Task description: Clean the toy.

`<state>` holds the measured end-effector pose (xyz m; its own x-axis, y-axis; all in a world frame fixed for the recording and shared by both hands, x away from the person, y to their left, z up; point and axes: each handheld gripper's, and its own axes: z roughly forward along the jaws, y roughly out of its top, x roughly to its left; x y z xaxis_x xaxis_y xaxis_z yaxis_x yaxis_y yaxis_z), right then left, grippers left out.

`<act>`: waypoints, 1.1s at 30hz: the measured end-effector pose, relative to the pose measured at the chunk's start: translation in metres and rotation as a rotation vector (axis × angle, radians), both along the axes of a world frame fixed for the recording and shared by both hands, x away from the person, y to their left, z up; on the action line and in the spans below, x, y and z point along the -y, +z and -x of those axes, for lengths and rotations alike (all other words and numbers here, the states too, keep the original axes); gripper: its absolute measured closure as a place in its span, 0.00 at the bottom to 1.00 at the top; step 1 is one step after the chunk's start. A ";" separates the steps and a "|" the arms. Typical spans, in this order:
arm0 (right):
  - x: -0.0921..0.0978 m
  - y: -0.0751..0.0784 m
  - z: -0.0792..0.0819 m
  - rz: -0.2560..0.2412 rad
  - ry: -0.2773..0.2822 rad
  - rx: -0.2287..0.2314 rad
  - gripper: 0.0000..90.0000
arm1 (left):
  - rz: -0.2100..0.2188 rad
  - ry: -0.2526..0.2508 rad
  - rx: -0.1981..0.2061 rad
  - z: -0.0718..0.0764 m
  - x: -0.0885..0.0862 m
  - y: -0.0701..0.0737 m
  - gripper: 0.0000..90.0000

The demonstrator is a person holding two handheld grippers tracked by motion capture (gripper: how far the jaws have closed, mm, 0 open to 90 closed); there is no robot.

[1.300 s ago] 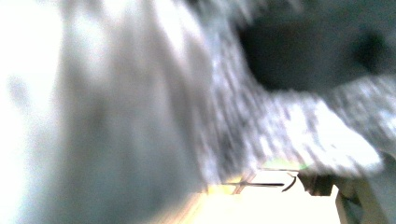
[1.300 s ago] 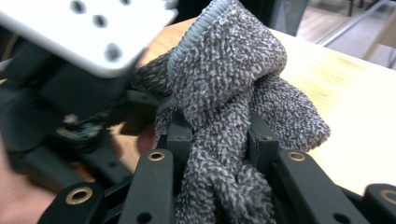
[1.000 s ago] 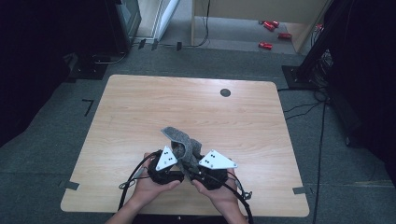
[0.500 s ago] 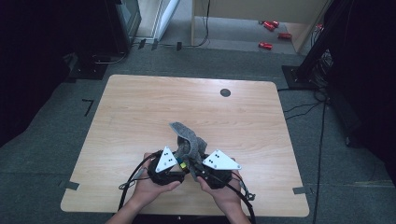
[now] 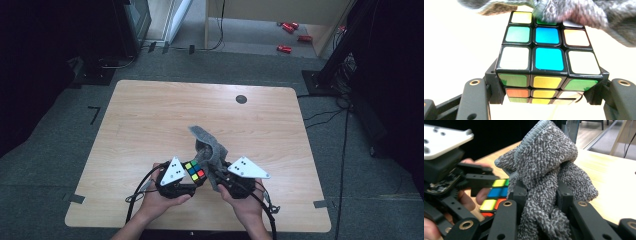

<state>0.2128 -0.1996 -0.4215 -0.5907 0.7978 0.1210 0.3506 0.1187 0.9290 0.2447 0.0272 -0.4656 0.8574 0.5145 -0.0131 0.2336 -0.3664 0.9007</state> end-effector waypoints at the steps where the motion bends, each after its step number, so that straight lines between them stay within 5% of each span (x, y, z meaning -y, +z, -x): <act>1: 0.005 0.001 0.000 -0.026 0.009 0.021 0.77 | 0.035 -0.020 0.011 0.001 -0.003 0.001 0.38; 3: 0.006 0.003 0.001 -0.026 0.004 0.040 0.77 | 0.110 -0.048 0.059 0.004 -0.008 0.005 0.38; 8: 0.005 -0.002 0.000 -0.035 0.011 0.024 0.77 | 0.168 -0.069 0.120 0.008 -0.016 0.010 0.38; 11: 0.006 -0.005 -0.002 -0.033 0.014 0.003 0.77 | 0.177 -0.075 0.121 0.007 -0.018 0.011 0.38; 14: 0.006 -0.004 -0.003 -0.032 0.009 -0.004 0.77 | 0.158 -0.081 0.100 0.005 -0.016 0.009 0.38; 17: 0.006 0.003 0.001 -0.063 0.025 0.018 0.77 | 0.064 -0.070 0.104 0.007 -0.006 0.003 0.38; 21: 0.004 0.008 0.005 -0.056 0.023 0.038 0.77 | 0.083 -0.076 0.110 0.008 -0.006 0.005 0.38; 27: 0.005 -0.007 -0.003 -0.042 0.009 -0.024 0.77 | 0.140 -0.046 0.095 0.004 -0.017 0.011 0.38; 33: 0.004 0.008 0.005 -0.072 0.034 0.038 0.77 | 0.113 -0.034 0.087 0.004 -0.013 0.008 0.38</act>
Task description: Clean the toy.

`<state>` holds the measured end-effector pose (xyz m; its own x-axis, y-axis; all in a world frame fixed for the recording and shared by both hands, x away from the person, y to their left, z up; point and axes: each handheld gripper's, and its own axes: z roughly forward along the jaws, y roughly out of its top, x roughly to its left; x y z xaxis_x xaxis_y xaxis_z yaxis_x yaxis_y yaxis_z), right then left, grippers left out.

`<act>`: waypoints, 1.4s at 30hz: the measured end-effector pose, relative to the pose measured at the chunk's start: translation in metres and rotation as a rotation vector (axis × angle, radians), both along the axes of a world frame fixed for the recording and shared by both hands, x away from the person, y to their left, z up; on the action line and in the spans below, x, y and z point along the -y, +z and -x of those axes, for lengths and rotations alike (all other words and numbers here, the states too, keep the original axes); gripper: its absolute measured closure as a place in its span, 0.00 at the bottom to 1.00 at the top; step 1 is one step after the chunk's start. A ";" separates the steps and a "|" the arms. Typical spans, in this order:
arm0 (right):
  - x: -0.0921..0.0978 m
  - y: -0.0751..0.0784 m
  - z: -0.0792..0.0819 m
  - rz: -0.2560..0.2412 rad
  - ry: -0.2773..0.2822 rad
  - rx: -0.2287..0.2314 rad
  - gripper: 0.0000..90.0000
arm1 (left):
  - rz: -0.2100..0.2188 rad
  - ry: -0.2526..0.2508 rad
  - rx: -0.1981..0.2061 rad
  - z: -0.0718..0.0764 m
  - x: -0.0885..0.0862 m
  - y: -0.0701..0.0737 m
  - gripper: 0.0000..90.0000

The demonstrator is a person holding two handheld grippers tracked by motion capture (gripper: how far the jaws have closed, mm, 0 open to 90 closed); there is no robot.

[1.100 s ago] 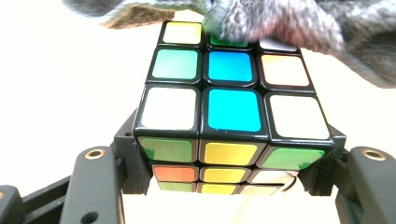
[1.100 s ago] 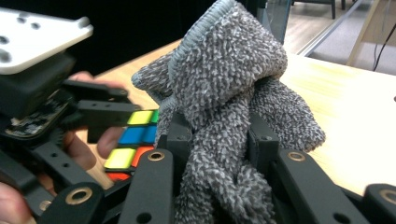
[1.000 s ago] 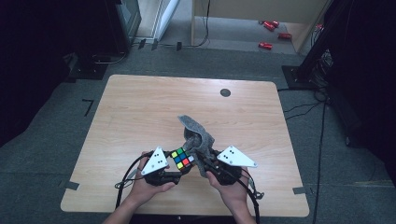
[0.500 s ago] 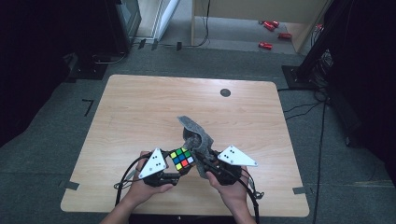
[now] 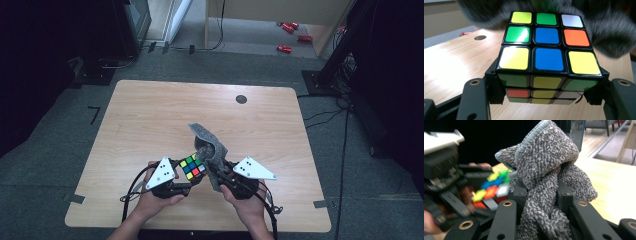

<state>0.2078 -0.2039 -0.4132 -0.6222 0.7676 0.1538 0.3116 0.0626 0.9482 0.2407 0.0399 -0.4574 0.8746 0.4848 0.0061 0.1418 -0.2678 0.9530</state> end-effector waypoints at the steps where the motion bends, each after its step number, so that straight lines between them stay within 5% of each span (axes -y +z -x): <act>1: 0.000 0.001 0.000 -0.005 0.001 0.003 0.77 | -0.012 -0.006 0.006 0.001 0.002 -0.001 0.38; 5: 0.001 -0.004 -0.002 -0.005 -0.004 -0.017 0.77 | -0.038 -0.017 0.026 0.005 0.005 0.000 0.38; 10: 0.004 -0.018 -0.010 0.014 -0.016 -0.077 0.77 | 0.013 -0.013 0.017 0.003 -0.001 0.005 0.38; 17: -0.001 -0.005 0.002 0.014 -0.014 0.033 0.77 | -0.054 -0.002 -0.003 0.002 0.006 -0.002 0.38; 20: 0.000 -0.009 0.000 0.008 -0.018 0.020 0.77 | -0.047 -0.008 0.013 0.004 0.006 0.000 0.38; 24: 0.002 -0.023 -0.007 0.012 -0.030 -0.038 0.77 | 0.016 -0.001 0.005 0.001 -0.003 0.007 0.38; 29: 0.002 -0.013 -0.003 -0.018 -0.001 -0.009 0.77 | -0.014 -0.004 -0.030 -0.003 -0.002 0.002 0.38; 33: 0.003 -0.010 -0.002 -0.030 0.001 -0.001 0.77 | -0.052 -0.020 -0.010 0.002 0.006 -0.001 0.38; 38: 0.005 -0.022 -0.010 -0.041 -0.008 -0.081 0.77 | -0.016 -0.018 -0.005 0.001 -0.001 0.004 0.38; 42: 0.002 -0.010 -0.003 -0.053 0.009 -0.042 0.77 | 0.006 -0.026 -0.028 -0.002 -0.004 0.005 0.38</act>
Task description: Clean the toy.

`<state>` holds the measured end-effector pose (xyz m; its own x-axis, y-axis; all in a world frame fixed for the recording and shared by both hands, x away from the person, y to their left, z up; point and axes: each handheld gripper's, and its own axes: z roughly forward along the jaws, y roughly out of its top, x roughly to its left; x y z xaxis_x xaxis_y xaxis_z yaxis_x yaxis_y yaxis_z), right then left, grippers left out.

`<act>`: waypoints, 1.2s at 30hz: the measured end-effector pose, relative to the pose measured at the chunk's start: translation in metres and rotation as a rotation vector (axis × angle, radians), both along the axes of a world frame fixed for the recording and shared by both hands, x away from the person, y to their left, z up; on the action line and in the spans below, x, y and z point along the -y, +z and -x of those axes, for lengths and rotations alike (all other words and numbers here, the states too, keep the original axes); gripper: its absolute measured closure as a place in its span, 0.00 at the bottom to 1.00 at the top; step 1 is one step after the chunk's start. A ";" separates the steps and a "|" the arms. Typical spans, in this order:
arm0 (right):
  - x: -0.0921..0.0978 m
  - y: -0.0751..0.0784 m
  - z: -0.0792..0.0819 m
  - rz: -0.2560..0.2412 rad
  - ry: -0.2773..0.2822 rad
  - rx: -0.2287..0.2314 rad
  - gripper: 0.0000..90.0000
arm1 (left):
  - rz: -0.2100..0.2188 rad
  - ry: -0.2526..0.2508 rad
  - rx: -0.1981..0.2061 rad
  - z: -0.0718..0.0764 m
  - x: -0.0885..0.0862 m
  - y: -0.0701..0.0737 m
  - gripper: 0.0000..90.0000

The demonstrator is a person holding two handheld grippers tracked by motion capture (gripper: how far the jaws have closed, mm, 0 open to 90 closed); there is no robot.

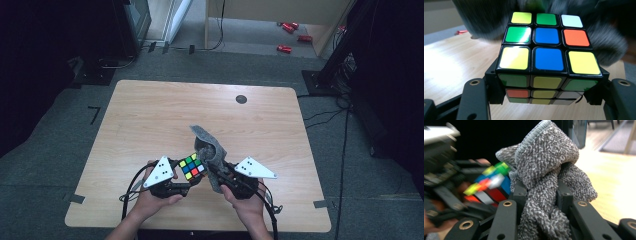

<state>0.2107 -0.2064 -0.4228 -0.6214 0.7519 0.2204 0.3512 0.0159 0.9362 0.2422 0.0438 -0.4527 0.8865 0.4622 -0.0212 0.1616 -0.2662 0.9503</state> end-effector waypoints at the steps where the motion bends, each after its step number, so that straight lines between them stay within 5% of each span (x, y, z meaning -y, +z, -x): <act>1: 0.000 0.004 0.002 -0.011 0.009 0.012 0.77 | -0.008 -0.009 -0.006 0.000 0.001 -0.001 0.38; 3: 0.000 0.008 0.004 -0.011 0.007 0.029 0.77 | -0.039 -0.027 0.014 0.004 0.008 -0.004 0.38; 9: 0.002 -0.004 -0.003 -0.008 -0.009 -0.033 0.77 | -0.029 -0.011 0.031 0.005 0.005 0.000 0.38; 12: 0.002 -0.003 -0.003 0.001 -0.009 -0.028 0.77 | -0.019 0.001 0.025 0.003 0.002 0.000 0.38; 14: 0.002 0.000 -0.001 0.007 -0.012 -0.007 0.77 | -0.044 0.008 0.022 0.001 0.003 -0.002 0.38; 16: -0.001 0.011 0.007 0.038 -0.016 0.072 0.77 | -0.102 0.016 0.028 0.001 0.007 -0.005 0.38; 18: -0.005 0.013 0.010 0.059 -0.012 0.083 0.77 | -0.167 0.029 0.041 0.002 0.013 -0.008 0.38; 24: -0.045 0.000 0.020 0.255 0.048 0.116 0.77 | -0.286 0.054 0.063 0.008 0.027 -0.009 0.38; 28: -0.043 0.002 0.020 0.274 0.043 0.130 0.77 | -0.265 0.040 0.042 0.007 0.023 -0.007 0.38; 31: -0.029 0.002 0.014 0.313 -0.041 0.123 0.76 | -0.268 0.050 0.034 0.004 0.022 -0.008 0.38; 33: -0.025 0.002 0.014 0.278 -0.045 0.101 0.76 | -0.260 0.053 0.016 0.003 0.021 -0.008 0.38; 36: -0.035 0.001 0.018 0.309 -0.007 0.123 0.76 | -0.267 0.049 0.000 0.003 0.025 -0.010 0.38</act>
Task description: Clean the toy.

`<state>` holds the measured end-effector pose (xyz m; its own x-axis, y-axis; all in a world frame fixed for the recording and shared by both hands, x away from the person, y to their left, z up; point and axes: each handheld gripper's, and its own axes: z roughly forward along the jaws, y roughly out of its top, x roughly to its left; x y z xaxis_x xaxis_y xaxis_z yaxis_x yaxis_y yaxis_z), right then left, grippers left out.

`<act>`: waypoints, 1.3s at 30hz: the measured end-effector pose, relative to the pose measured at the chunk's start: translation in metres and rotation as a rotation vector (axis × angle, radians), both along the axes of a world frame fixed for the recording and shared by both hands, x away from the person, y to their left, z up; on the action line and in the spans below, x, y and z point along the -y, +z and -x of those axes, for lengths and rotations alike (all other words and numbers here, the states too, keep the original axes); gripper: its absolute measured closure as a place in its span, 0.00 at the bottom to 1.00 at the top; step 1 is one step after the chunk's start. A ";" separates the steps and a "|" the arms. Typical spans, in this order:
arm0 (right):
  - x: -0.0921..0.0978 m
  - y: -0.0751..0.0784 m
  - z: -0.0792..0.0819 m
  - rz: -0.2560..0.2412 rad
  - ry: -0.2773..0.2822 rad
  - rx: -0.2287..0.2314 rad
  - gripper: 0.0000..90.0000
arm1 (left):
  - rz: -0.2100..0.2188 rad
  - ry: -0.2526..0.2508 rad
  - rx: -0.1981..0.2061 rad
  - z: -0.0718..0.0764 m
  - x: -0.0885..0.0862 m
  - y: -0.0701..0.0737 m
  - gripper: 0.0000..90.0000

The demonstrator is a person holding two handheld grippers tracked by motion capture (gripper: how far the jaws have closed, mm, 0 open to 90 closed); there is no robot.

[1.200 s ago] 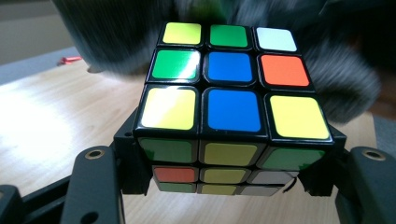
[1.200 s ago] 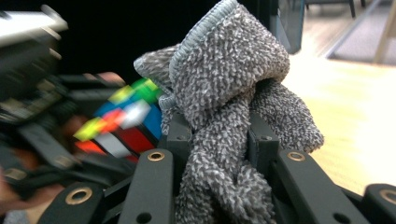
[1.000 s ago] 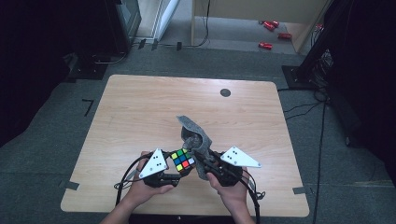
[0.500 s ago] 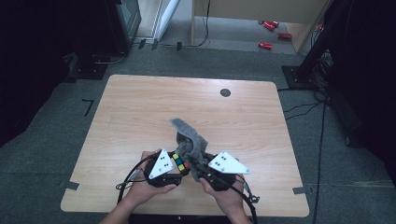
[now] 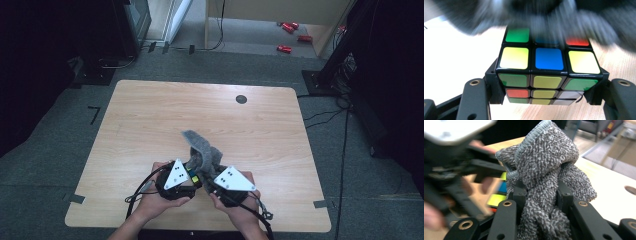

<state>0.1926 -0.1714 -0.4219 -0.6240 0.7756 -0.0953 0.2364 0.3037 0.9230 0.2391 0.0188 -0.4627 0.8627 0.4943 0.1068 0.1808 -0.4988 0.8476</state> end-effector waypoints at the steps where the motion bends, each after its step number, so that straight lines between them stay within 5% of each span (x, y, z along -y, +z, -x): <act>1: -0.015 -0.003 0.006 0.069 0.047 0.037 0.76 | -0.014 -0.007 0.006 0.001 0.001 -0.001 0.38; 3: -0.024 -0.005 0.010 0.128 0.049 0.064 0.76 | -0.037 -0.012 0.024 0.002 0.002 -0.003 0.38; 5: -0.023 -0.005 0.008 0.121 0.055 0.059 0.76 | -0.025 -0.016 0.017 0.001 0.000 -0.002 0.38; 9: 0.002 -0.003 -0.005 0.021 -0.005 -0.014 0.76 | -0.011 -0.014 0.019 0.000 -0.003 -0.001 0.38; 10: 0.015 -0.003 -0.011 -0.037 -0.023 -0.037 0.76 | -0.003 -0.016 0.017 0.000 -0.004 -0.001 0.38; 13: 0.026 -0.002 -0.014 -0.087 -0.041 -0.051 0.76 | 0.088 -0.036 -0.007 -0.003 -0.012 0.003 0.38; 16: 0.031 -0.001 -0.014 -0.111 -0.018 -0.028 0.76 | 0.210 -0.128 -0.030 -0.002 -0.019 0.007 0.38; 21: 0.029 -0.004 -0.013 -0.162 0.015 -0.041 0.77 | 0.250 -0.149 -0.009 -0.001 -0.025 0.008 0.38; 23: 0.028 -0.007 -0.014 -0.142 0.003 -0.060 0.77 | 0.273 -0.145 -0.004 -0.001 -0.028 0.009 0.38; 26: 0.029 -0.007 -0.015 -0.154 0.006 -0.070 0.77 | 0.280 -0.142 -0.006 -0.002 -0.030 0.010 0.38; 34: 0.028 0.005 -0.007 -0.176 0.019 0.001 0.77 | 0.229 -0.146 -0.011 -0.001 -0.023 0.004 0.38; 39: 0.029 -0.006 -0.013 -0.161 0.010 -0.053 0.77 | 0.279 -0.132 -0.011 -0.003 -0.031 0.009 0.38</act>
<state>0.2059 -0.2002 -0.4282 -0.6327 0.7718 0.0629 0.2834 0.1552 0.9464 0.2418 0.0495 -0.4539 0.9219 0.3865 -0.0275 0.1402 -0.2667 0.9535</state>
